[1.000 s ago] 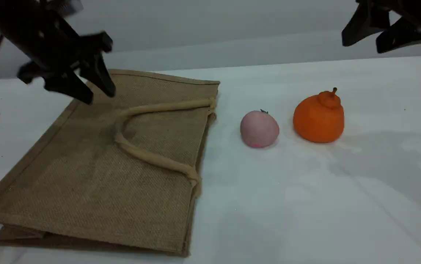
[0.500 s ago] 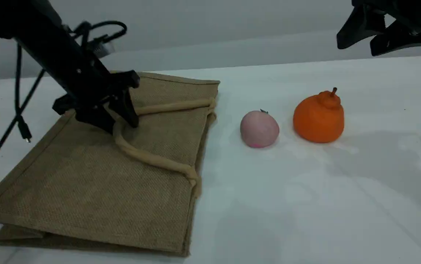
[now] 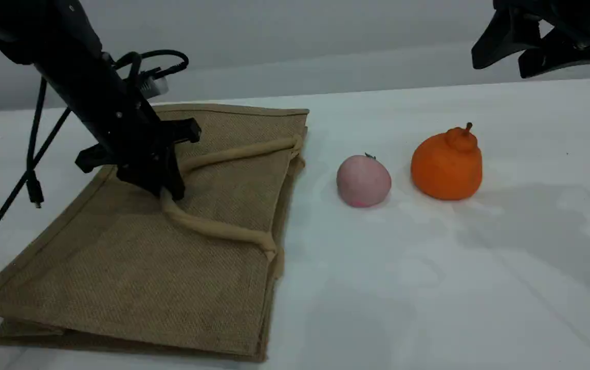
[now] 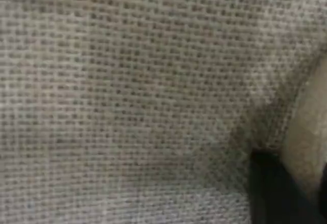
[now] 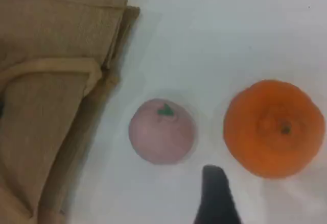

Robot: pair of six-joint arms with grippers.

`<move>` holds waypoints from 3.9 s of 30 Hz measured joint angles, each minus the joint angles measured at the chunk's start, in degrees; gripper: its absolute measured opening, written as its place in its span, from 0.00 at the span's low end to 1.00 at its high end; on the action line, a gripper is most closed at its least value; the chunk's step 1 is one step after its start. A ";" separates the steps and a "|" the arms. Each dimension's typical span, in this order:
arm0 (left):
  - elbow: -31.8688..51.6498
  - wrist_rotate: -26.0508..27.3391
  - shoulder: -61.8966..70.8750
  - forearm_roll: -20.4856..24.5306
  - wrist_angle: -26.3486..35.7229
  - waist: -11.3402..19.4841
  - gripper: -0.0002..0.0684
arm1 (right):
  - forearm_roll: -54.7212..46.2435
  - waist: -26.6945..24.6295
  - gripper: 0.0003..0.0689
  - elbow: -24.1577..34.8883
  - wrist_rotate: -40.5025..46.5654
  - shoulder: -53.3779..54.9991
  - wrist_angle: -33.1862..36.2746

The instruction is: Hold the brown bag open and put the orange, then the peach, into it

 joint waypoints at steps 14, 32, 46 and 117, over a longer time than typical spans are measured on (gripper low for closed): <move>-28.10 8.44 -2.83 0.04 28.36 0.00 0.12 | 0.00 0.00 0.60 0.00 -2.71 0.00 0.66; -25.45 15.21 -24.80 -3.43 28.74 0.00 0.12 | 0.23 0.00 0.60 0.00 -2.87 0.00 -0.03; -18.39 29.39 -27.51 -8.83 28.58 0.00 0.12 | 7.33 0.00 0.60 0.00 -12.42 2.01 -5.73; -17.99 25.65 -30.87 -18.52 28.45 -1.50 0.12 | 34.56 -0.02 0.05 1.98 -47.29 -6.99 -2.05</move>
